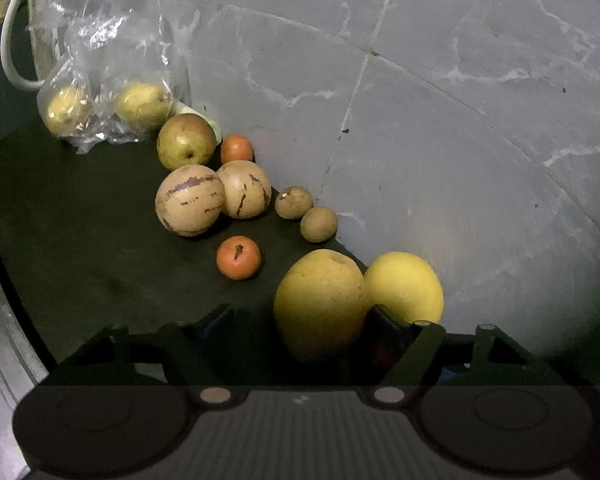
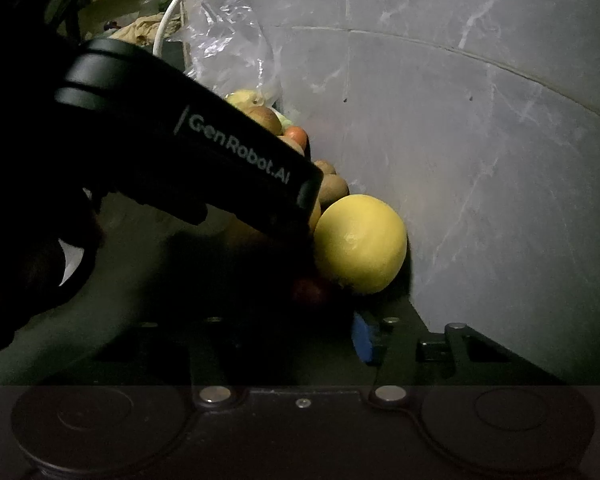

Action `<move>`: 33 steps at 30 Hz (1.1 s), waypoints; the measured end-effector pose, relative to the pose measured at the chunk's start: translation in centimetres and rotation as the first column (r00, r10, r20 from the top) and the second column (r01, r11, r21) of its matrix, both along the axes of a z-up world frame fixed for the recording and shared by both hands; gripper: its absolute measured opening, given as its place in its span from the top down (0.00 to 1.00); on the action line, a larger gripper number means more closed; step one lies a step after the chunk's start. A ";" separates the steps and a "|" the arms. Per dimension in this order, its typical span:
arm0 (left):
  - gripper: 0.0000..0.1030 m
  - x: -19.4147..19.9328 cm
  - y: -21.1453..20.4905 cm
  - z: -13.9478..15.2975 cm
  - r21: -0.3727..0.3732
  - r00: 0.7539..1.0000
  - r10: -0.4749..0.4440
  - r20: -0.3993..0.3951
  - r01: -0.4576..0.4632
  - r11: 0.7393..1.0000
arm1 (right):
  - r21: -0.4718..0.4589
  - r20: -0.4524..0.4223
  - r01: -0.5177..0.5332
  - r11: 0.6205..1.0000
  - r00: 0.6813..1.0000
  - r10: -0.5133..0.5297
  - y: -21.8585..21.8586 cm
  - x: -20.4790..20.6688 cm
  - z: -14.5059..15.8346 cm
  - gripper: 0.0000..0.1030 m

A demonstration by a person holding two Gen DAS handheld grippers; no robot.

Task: Organize fruits
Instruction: 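Grasp the large speckled pear with the left tool while the right tool reaches toward the fruit row, then grasp the small red tomato with the right tool while the left tool lifts the pear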

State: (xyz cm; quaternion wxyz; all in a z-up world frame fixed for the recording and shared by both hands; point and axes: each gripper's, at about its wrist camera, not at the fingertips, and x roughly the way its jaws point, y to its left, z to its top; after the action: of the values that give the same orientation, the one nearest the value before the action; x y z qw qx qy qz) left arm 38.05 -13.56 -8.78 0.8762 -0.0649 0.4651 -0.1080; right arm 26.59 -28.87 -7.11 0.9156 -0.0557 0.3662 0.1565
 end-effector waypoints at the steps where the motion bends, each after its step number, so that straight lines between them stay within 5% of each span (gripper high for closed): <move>1: 0.30 0.1 0.0 -0.1 -0.009 1.000 0.003 -0.005 -0.003 1.000 | -0.001 0.004 0.004 1.000 1.000 -0.004 0.3 0.0 -0.2 0.57; 9: 0.44 0.2 0.3 -0.2 -0.074 0.999 0.026 -0.019 -0.027 0.997 | 0.009 0.017 0.008 1.000 1.000 -0.008 -0.4 -1.2 -0.4 0.76; 33: 0.51 -5.0 4.6 0.0 -0.152 0.996 0.079 0.034 -0.073 0.986 | -0.018 0.021 -0.030 0.999 0.999 0.031 1.5 -3.9 1.0 0.77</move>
State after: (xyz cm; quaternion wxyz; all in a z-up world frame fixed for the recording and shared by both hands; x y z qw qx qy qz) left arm 33.05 -8.98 -8.75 0.8815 -0.1465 0.4351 -0.1105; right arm 22.65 -27.32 -6.13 0.9165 -0.0711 0.3567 0.1667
